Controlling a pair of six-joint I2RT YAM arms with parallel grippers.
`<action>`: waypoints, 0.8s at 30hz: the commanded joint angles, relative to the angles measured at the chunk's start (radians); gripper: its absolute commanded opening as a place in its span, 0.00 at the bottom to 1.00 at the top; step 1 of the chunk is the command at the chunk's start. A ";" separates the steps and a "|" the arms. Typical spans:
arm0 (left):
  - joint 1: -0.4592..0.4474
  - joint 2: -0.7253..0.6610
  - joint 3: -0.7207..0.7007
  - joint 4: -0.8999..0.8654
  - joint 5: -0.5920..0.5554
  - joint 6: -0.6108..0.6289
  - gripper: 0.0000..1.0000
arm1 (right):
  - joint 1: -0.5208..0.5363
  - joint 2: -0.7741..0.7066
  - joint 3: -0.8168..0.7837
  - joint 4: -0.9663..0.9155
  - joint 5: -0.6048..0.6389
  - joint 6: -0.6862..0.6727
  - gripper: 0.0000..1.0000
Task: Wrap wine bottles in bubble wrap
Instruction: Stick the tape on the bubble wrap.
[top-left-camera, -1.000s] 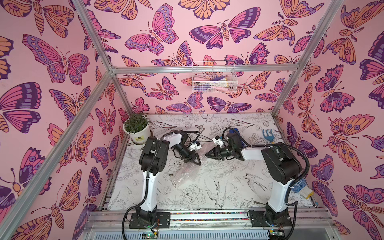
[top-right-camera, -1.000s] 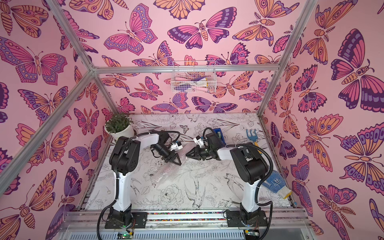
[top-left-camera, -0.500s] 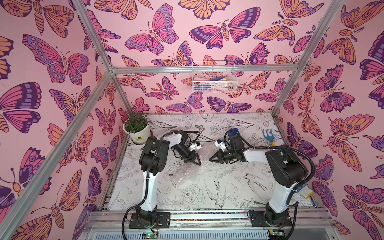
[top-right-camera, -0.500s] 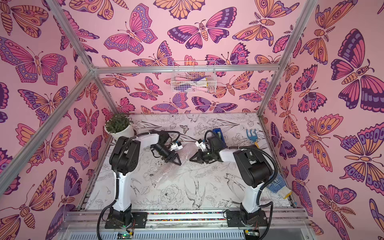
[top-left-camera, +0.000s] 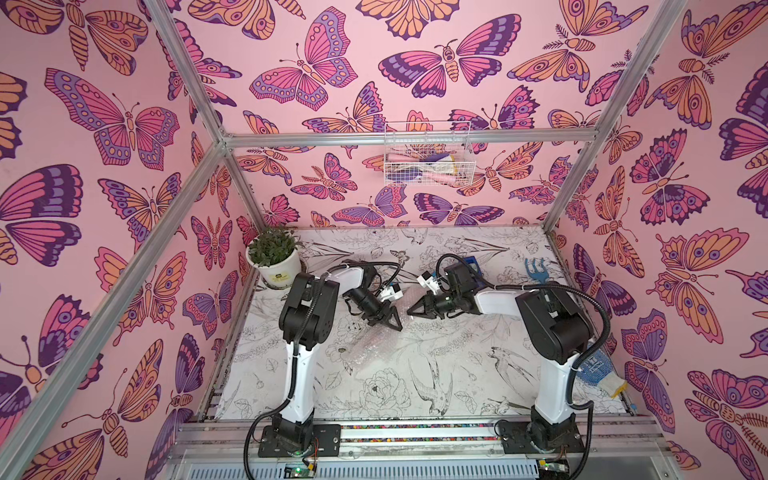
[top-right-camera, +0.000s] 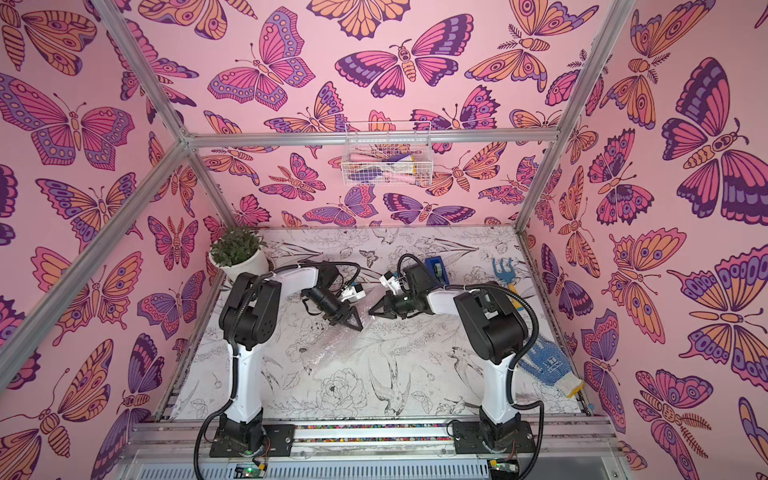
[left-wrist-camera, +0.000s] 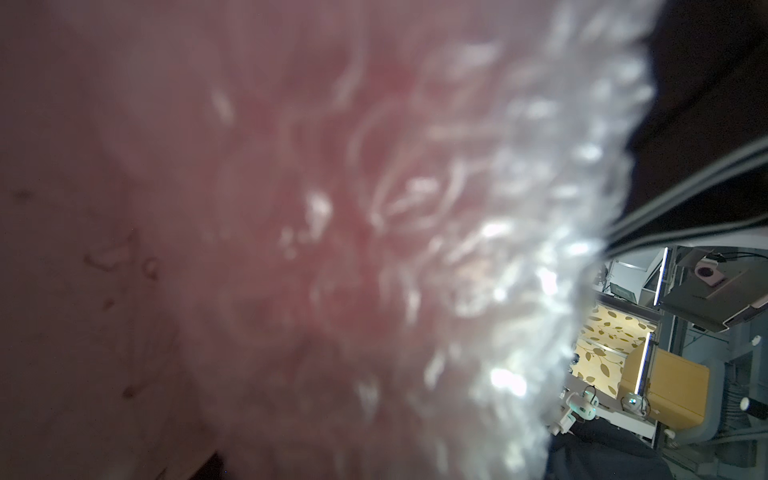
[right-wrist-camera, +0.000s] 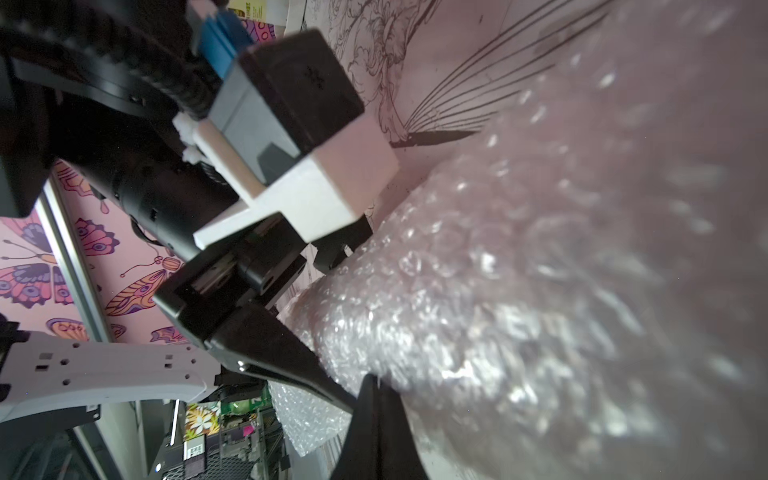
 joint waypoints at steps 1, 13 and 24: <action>-0.010 0.125 -0.078 -0.069 -0.284 -0.027 0.16 | 0.005 0.012 0.007 0.048 0.011 0.043 0.00; -0.010 0.127 -0.075 -0.069 -0.282 -0.028 0.16 | -0.003 -0.116 -0.122 0.035 -0.002 -0.021 0.00; -0.010 0.126 -0.078 -0.069 -0.279 -0.024 0.16 | 0.035 0.020 0.014 0.082 -0.023 0.030 0.00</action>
